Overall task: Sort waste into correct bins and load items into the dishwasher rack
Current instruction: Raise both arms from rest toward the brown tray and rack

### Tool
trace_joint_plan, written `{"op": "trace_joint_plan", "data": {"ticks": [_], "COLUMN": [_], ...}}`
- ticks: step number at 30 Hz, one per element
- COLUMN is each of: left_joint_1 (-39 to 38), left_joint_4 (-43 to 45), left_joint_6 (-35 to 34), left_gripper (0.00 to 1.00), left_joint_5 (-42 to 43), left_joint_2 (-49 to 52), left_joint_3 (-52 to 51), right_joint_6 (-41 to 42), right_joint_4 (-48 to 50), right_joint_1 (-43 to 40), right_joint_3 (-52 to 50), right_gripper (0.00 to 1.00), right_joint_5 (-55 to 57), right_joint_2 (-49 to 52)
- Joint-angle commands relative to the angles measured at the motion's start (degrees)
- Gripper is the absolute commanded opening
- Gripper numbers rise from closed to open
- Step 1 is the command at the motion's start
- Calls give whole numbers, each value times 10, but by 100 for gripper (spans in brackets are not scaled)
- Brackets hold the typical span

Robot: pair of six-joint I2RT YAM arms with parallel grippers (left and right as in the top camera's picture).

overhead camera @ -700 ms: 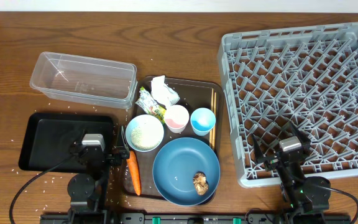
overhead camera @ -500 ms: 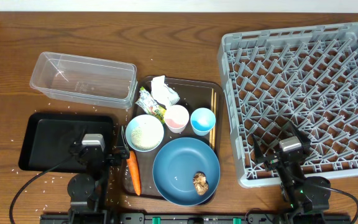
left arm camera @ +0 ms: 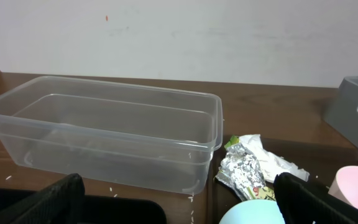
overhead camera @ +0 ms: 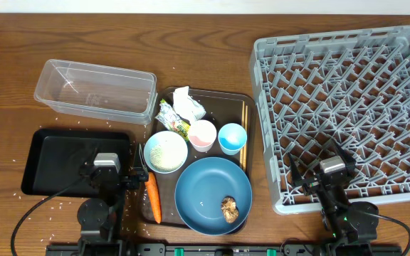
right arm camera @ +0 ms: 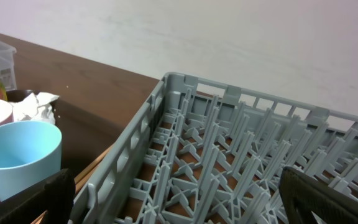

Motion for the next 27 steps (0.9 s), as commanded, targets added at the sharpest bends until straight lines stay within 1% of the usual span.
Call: {"op": "trace_joint_plan", "data": {"ticks": [1, 18, 22, 25, 27], "left_joint_1": [0, 0, 0, 0, 0], "left_joint_4": [-18, -18, 2, 42, 56], "left_joint_6": [-3, -3, -3, -14, -35], "left_gripper": [98, 98, 98, 98, 98], "left_joint_5": [7, 14, 76, 137, 147], "left_joint_2": [-4, -4, -4, -4, -4], "left_joint_3": [-10, -10, -10, -6, 9], "right_joint_6": [8, 9, 7, 24, 45], "right_joint_4": [-2, 10, 1, 36, 77], "right_joint_1": [-11, -11, -12, -11, -11], "right_joint_3": [-1, -1, -1, -1, -1], "right_gripper": [99, 99, 99, 99, 99], "right_joint_5": [-3, -3, 3, -15, -23], "right_joint_2": [0, 0, 0, 0, 0]}}
